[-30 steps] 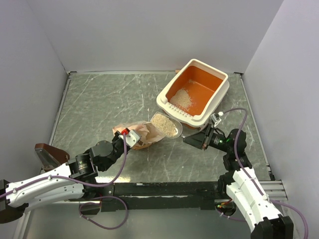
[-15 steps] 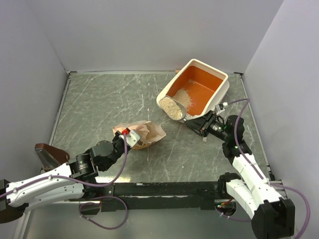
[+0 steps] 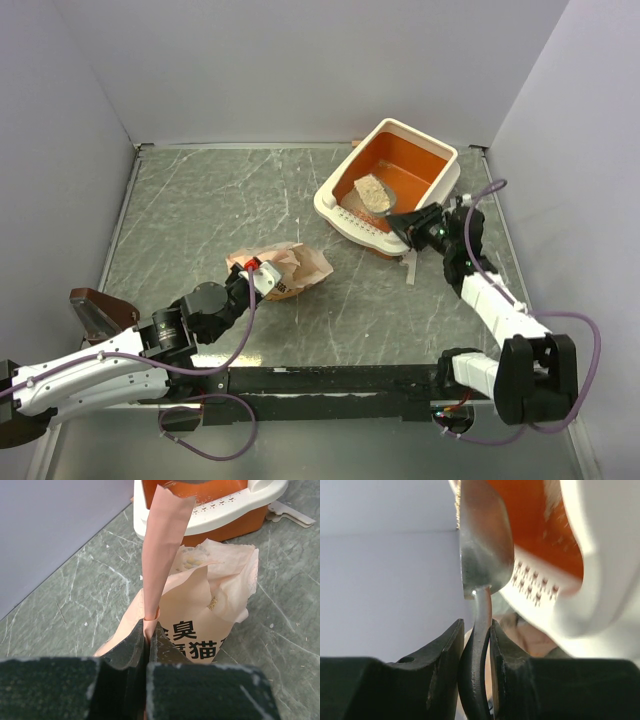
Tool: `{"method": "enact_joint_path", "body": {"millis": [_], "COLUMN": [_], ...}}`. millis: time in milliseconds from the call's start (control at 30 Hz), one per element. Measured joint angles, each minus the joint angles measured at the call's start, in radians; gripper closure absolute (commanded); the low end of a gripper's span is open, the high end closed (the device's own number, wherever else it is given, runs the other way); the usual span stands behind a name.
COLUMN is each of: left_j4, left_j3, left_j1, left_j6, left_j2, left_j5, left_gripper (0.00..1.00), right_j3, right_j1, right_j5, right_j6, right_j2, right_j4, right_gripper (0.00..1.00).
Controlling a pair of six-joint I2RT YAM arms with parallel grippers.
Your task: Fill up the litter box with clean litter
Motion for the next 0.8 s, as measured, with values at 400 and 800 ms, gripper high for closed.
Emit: {"method": "enact_joint_path", "body": {"millis": [400,800], "left_j4": [0.0,-0.002], "left_j3": [0.0,0.0], "left_j1": [0.0,0.0], "left_j6": [0.0,-0.003], "left_j2": [0.0,-0.002], "left_j5": [-0.009,-0.016], "left_gripper": [0.99,0.99], "right_j3": [0.583,0.848], "right_j1": [-0.006,0.04], "right_j5": [0.259,0.498], "right_j6": [-0.378,-0.72], "right_j2": [0.222,0.446], "right_j4": [-0.537,-0.925], "right_gripper": [1.0,1.0]}}
